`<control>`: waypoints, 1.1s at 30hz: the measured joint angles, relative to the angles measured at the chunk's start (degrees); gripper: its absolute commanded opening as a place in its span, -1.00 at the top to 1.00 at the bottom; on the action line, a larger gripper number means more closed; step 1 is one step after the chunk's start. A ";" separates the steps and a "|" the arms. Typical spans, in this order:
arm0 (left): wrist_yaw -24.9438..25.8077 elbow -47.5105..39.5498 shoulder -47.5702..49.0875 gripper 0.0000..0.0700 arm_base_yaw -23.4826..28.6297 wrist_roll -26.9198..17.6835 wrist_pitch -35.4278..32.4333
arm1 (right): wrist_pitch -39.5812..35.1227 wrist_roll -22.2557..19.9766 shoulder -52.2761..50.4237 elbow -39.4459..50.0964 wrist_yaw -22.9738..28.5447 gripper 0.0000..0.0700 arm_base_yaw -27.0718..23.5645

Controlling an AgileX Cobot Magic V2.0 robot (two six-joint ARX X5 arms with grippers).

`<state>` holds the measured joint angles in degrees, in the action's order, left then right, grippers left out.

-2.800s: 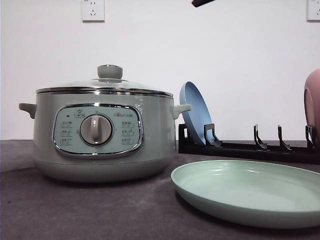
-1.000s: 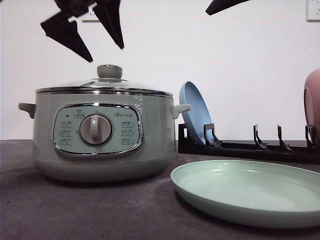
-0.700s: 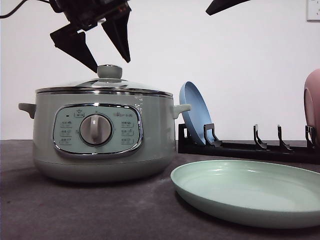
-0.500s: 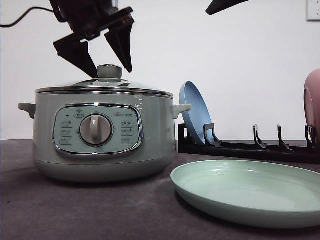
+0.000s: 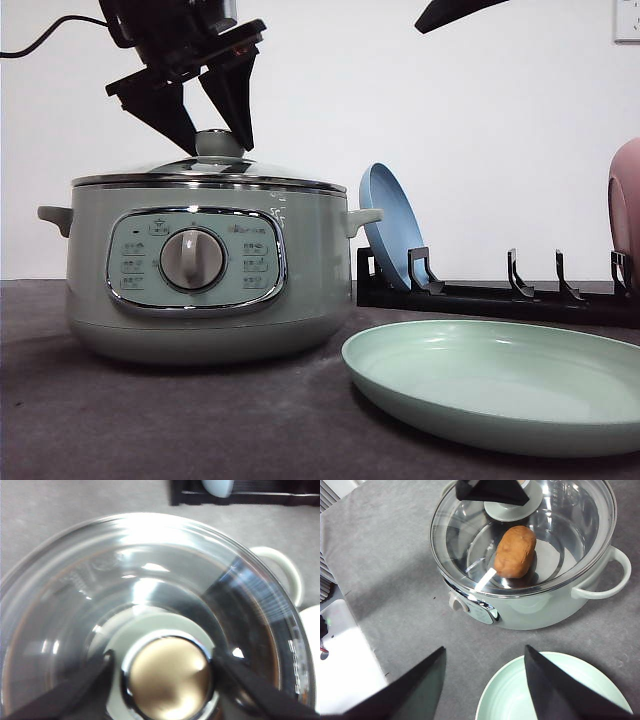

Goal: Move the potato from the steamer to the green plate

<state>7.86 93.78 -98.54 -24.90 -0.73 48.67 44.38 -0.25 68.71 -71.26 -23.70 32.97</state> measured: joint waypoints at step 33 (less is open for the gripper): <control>-0.17 0.93 0.37 1.00 -0.02 -1.46 2.70 | 0.00 0.00 0.00 0.00 0.09 0.12 0.00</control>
<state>7.69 94.72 -98.17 -24.93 -2.19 51.37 44.38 -0.25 68.71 -71.26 -23.62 32.97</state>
